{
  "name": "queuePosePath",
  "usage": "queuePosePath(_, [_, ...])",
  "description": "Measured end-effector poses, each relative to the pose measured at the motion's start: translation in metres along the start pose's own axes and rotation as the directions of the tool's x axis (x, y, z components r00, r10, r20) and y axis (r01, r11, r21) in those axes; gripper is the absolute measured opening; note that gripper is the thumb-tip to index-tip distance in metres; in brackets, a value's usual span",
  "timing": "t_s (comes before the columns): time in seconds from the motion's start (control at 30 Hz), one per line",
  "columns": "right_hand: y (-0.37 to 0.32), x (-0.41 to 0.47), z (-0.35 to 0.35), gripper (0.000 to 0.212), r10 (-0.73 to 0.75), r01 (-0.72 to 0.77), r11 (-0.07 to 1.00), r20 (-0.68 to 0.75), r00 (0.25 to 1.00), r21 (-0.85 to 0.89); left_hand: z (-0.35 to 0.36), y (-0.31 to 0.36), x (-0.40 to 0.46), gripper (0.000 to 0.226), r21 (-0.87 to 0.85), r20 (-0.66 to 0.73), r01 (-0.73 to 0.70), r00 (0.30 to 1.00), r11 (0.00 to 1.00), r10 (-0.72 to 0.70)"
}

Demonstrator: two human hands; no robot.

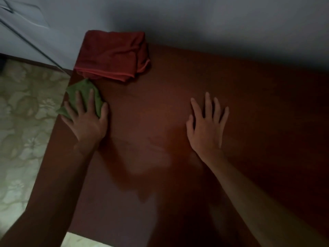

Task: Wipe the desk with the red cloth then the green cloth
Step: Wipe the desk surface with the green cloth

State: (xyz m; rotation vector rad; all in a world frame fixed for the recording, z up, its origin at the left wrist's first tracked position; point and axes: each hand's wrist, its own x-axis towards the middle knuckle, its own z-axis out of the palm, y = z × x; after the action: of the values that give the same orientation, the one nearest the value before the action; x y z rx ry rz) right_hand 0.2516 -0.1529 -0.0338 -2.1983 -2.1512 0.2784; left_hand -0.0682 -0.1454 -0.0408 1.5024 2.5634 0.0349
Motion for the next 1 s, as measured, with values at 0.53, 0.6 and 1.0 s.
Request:
queuePosePath(0.53, [-0.002, 0.002, 0.006, 0.048, 0.011, -0.013, 1.000, -0.093, 0.996, -0.022, 0.003, -0.034, 0.004, 0.064, 0.033, -0.068, -0.124, 0.990, 0.992, 0.126])
queuePosePath(0.6, [-0.003, 0.002, 0.006, 0.049, 0.012, -0.016, 0.999, -0.106, 0.994, -0.043, -0.011, -0.072, 0.029, 0.065, -0.037, -0.019, 0.094, 0.995, 0.995, -0.095])
queuePosePath(1.0, [-0.006, 0.002, 0.007, 0.048, 0.004, -0.004, 1.000, -0.144, 0.990, -0.001, 0.008, 0.022, -0.055, 0.067, 0.098, 0.117, -0.792, 0.610, 0.602, 0.784])
